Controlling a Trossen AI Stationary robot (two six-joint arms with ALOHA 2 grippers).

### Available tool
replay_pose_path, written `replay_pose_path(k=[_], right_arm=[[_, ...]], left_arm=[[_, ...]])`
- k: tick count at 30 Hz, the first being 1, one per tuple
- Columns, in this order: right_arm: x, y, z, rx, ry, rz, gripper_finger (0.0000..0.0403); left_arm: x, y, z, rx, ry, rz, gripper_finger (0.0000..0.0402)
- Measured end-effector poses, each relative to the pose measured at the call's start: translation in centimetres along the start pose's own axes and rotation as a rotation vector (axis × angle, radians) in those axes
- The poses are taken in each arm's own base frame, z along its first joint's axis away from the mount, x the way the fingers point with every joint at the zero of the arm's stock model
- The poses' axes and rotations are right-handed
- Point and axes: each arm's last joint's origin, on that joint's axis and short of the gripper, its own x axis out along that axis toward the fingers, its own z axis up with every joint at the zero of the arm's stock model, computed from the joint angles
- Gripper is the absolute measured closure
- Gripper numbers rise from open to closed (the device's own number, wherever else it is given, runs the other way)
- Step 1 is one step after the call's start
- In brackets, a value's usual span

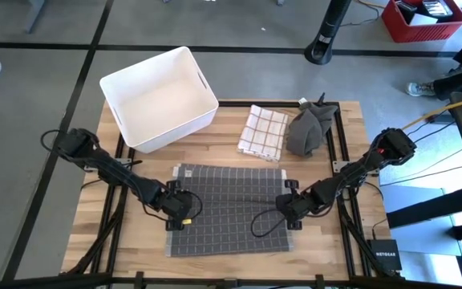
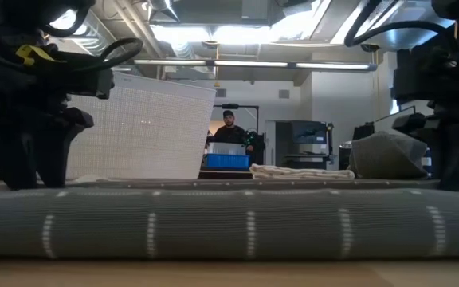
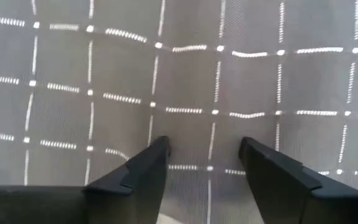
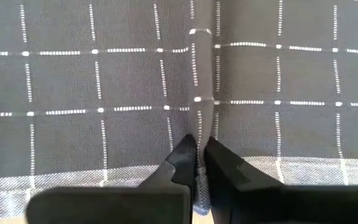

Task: Fold towel
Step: Fold the gray checkered towel

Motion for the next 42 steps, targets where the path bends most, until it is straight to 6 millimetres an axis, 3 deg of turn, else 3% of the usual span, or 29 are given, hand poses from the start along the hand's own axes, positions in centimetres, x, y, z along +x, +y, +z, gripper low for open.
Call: replay_pose_path(k=[8,15,28,32,39,42], right_arm=[[0.0,0.0,0.0,0.0,-0.002,-0.005,0.0373],[0.0,-0.1,-0.1,-0.003,0.006,-0.013,0.0372],[0.0,-0.1,-0.1,-0.003,0.002,-0.018,0.0372],[0.0,-0.1,-0.1,-0.003,0.003,-0.018,0.0372],[0.1,-0.1,-0.2,-0.003,0.005,-0.019,0.0395],[0.1,-0.2,-0.3,-0.004,0.004,-0.023,0.0392]], left_arm=[[-0.4,0.0,0.1,0.02,-0.004,-0.006,0.0204],[-1.9,-0.5,1.3,0.053,0.003,-0.006,0.0205],[-0.1,0.2,-0.3,0.018,-0.005,0.02,0.0209],[0.0,0.5,-0.9,0.01,0.033,0.046,0.0249],[0.1,0.7,-1.1,0.037,0.05,0.062,0.0382],[0.1,0.7,-1.1,0.04,0.047,0.071,0.0393]])
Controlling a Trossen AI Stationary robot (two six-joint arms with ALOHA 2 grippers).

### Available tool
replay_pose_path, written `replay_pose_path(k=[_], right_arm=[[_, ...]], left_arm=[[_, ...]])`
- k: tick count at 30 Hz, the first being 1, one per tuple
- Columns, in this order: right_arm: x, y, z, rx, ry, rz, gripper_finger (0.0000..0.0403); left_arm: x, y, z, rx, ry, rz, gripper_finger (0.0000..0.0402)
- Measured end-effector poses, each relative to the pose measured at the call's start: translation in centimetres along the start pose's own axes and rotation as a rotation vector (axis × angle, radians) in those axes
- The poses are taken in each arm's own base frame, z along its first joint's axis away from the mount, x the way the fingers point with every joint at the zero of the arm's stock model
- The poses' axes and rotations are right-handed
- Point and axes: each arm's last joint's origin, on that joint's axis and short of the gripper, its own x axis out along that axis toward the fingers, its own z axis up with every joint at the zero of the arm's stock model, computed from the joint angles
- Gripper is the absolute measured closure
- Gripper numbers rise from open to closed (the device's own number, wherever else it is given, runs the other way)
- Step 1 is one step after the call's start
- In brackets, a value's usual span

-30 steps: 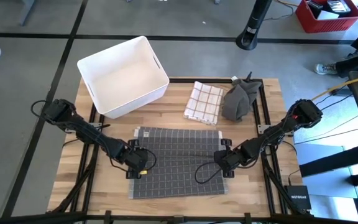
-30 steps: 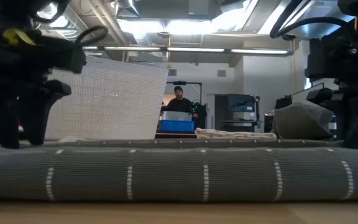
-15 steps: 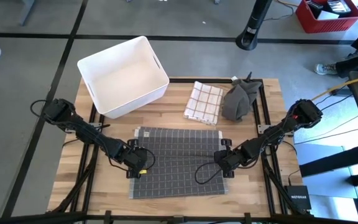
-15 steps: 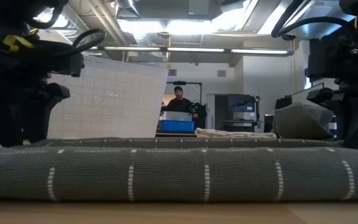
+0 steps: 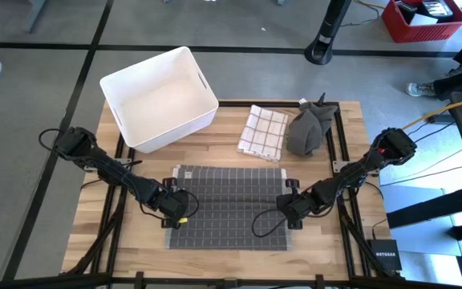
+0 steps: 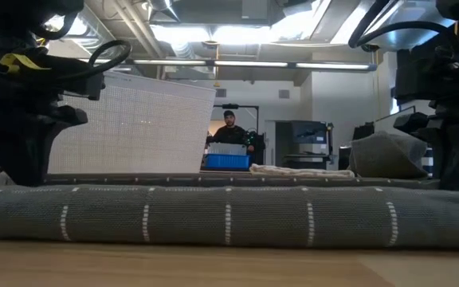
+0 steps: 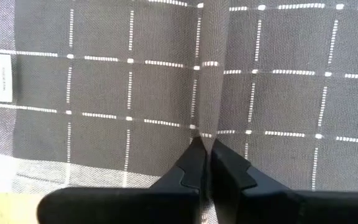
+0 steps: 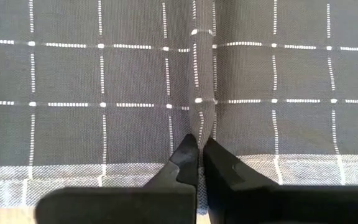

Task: Fold towel
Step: Fold the gray checkered towel

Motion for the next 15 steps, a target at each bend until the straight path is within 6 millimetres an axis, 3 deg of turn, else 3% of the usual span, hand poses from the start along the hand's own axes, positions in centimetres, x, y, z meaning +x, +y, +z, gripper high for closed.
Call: replay_pose_path(k=[8,15], right_arm=[[-0.6,0.0,0.6,-0.023,-0.036,-0.045,0.0398],[-4.7,-0.2,2.7,-0.063,-0.103,-0.09,0.04]], left_arm=[[-1.0,0.1,0.5,-0.007,-0.011,0.046,0.04],[-5.9,0.5,2.2,-0.008,-0.051,0.087,0.0401]])
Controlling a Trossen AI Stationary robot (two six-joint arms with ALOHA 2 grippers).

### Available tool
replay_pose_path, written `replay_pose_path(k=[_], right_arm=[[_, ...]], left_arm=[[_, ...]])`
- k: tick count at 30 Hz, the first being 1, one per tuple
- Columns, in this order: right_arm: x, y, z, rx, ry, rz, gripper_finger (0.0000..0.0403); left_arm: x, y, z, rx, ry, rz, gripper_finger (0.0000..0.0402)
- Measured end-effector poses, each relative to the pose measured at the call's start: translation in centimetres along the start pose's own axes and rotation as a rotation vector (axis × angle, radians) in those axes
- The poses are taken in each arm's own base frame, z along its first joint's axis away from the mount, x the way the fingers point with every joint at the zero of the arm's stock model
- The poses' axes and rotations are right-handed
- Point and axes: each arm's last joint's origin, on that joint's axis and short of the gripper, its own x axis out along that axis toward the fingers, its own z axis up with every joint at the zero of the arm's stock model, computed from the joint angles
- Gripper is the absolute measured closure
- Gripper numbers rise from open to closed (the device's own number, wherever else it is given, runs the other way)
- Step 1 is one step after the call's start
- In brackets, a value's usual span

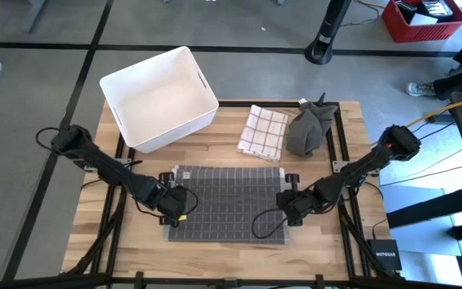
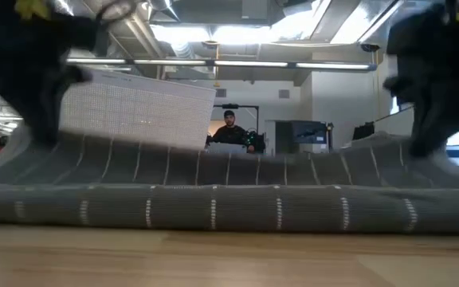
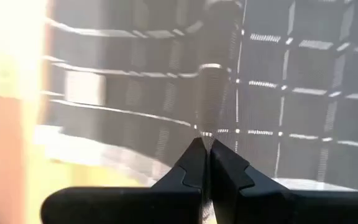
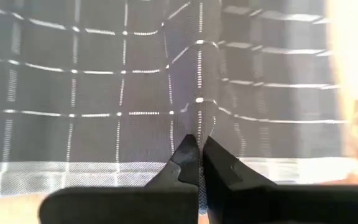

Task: Fold towel
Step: Fold the gray checkered towel

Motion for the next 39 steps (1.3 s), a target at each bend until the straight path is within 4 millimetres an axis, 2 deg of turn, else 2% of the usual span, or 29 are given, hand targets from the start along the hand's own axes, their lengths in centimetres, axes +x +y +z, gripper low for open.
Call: replay_pose_path(k=[8,15,18,21,24,27,32,36,39], right_arm=[[-5.0,-2.6,1.0,0.013,-0.131,-0.144,0.0401],[-7.0,-6.9,1.0,0.05,-0.192,-0.345,0.0396],[-7.8,-8.4,1.4,0.055,-0.247,-0.438,0.0398],[-8.4,-7.9,1.5,0.02,-0.305,-0.486,0.04],[-8.3,-5.8,1.0,-0.026,-0.335,-0.427,0.0401],[-6.3,-3.2,-0.3,-0.031,-0.303,-0.303,0.04],[-2.3,0.9,-3.3,0.04,-0.185,-0.042,0.0401],[-0.7,3.4,-4.2,0.071,-0.14,0.068,0.0397],[0.0,4.5,-4.4,0.067,-0.116,0.134,0.0388]], left_arm=[[-5.7,3.0,0.6,0.016,-0.172,0.201,0.0401],[-7.6,7.3,0.2,-0.017,-0.254,0.423,0.0401],[-8.3,8.2,0.4,-0.01,-0.315,0.523,0.0401],[-8.8,6.6,0.4,0.067,-0.405,0.516,0.0401],[-7.7,3.7,-0.4,0.128,-0.468,0.459,0.0401],[-5.6,0.9,-2.0,0.116,-0.461,0.346,0.0401],[-1.6,-3.3,-4.6,0.014,-0.336,0.074,0.0401],[0.2,-6.0,-5.4,-0.051,-0.281,-0.095,0.04],[0.9,-7.3,-5.3,-0.091,-0.274,-0.167,0.0397]])
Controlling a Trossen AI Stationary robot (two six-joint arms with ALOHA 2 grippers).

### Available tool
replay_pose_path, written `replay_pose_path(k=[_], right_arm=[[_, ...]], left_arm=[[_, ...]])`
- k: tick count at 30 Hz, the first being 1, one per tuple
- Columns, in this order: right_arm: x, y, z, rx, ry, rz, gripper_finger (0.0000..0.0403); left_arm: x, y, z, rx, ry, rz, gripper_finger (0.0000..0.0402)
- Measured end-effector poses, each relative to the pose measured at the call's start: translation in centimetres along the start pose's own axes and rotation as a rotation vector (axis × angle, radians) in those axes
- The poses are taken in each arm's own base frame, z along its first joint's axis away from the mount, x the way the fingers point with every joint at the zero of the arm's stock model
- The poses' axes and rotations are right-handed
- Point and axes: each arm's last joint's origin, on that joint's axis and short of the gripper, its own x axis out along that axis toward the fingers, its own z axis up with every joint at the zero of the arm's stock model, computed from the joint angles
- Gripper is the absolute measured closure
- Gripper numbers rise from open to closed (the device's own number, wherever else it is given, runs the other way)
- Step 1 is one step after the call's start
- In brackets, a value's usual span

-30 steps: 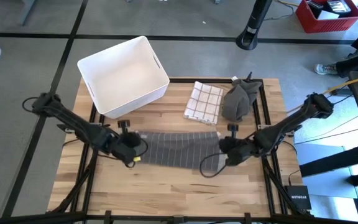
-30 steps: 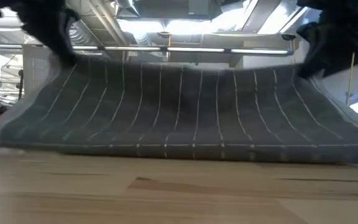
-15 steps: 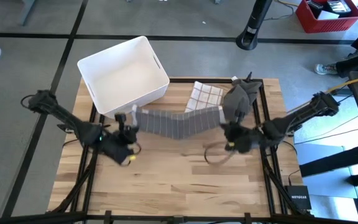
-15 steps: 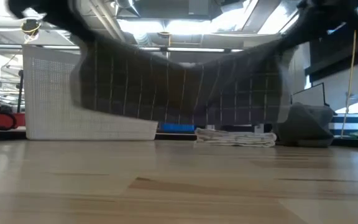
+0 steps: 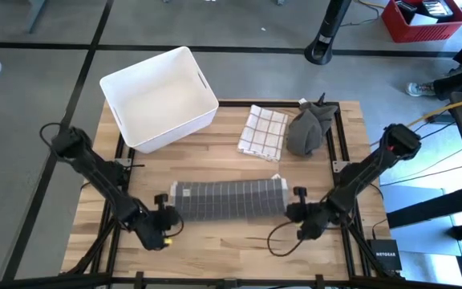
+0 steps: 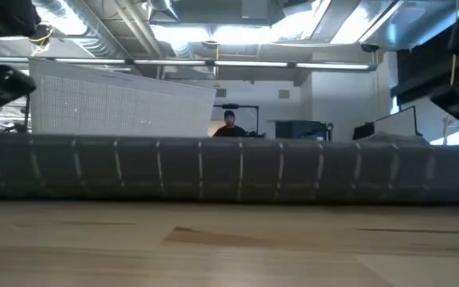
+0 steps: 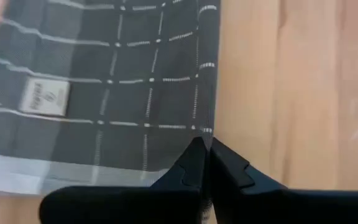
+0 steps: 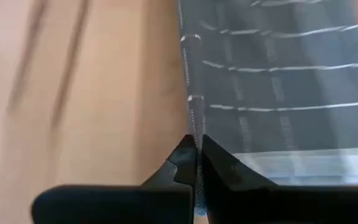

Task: Fold towel
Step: Fold the gray checkered towel

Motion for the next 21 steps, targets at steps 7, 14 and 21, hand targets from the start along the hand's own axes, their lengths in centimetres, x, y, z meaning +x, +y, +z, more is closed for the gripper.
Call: replay_pose_path(k=[7,14,21], right_arm=[[0.7,0.5,-0.1,0.034,0.03,0.035,0.0333],[-2.6,0.4,1.3,0.132,0.144,0.138,0.0236],[-4.6,-1.5,2.4,0.413,-0.028,-0.097,0.0178]], left_arm=[[1.1,-0.2,-0.3,-0.025,0.105,-0.046,0.0361],[-0.8,1.0,1.5,-0.166,0.378,-0.226,0.0285],[-2.9,3.3,5.3,-0.237,0.116,-0.233,0.0261]])
